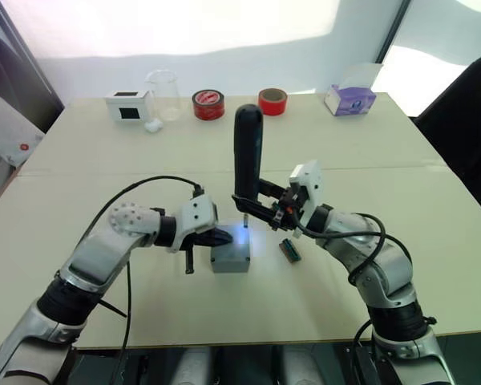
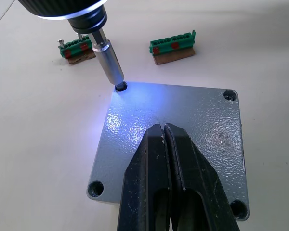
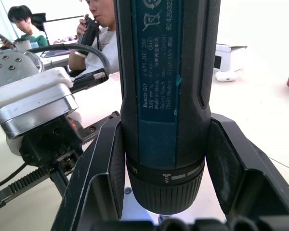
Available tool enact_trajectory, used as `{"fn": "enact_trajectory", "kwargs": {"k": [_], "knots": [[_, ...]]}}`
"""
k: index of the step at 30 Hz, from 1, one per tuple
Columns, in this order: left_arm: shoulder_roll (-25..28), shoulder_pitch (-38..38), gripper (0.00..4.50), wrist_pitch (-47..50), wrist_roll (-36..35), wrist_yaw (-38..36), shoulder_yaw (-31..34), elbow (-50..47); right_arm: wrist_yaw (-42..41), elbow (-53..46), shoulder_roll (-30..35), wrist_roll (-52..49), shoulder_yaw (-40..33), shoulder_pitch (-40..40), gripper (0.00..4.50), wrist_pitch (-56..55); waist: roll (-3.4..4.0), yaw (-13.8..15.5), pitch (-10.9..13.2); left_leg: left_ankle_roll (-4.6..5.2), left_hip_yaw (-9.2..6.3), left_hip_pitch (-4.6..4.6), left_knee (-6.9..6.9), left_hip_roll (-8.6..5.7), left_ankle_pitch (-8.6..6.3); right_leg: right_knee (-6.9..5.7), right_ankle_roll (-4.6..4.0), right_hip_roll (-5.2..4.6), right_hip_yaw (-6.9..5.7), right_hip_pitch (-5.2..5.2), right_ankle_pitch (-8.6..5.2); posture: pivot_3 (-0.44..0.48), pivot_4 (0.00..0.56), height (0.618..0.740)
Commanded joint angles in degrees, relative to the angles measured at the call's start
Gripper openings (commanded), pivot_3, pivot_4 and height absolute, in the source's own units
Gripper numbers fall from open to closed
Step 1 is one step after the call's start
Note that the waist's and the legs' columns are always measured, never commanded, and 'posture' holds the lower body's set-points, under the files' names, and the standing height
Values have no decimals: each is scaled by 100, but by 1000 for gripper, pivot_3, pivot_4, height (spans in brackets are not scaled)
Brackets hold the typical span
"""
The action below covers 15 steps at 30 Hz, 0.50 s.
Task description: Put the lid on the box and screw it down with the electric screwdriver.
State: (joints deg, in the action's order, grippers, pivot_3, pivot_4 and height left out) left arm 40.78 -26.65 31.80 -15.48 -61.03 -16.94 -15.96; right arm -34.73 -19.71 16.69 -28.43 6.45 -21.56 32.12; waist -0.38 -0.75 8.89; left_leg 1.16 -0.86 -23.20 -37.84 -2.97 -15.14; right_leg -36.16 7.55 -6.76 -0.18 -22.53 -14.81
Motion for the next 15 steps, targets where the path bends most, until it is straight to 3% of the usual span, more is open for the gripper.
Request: {"fn": "enact_trajectory", "kwargs": {"k": [1,10,15], "knots": [[94,147,0,169,109,-3,-100,72,-22,326,-48,45,253,183,1783,207,1,-2,-1,0,0,0,0,0,0,0,0,0,0,-1,0,0,150,740],[31,54,0,54,174,-40,-157,293,-153,524,81,311,361,210,1783,-35,2,0,-2,-1,0,10,4,0,-1,5,-1,0,0,-2,0,0,150,740],[15,-18,0,-12,192,-107,-203,386,-108,523,81,369,368,270,1783,-115,-1,1,-3,-1,5,65,50,-3,-1,25,-3,-8,2,28,-2,0,150,740]]}}
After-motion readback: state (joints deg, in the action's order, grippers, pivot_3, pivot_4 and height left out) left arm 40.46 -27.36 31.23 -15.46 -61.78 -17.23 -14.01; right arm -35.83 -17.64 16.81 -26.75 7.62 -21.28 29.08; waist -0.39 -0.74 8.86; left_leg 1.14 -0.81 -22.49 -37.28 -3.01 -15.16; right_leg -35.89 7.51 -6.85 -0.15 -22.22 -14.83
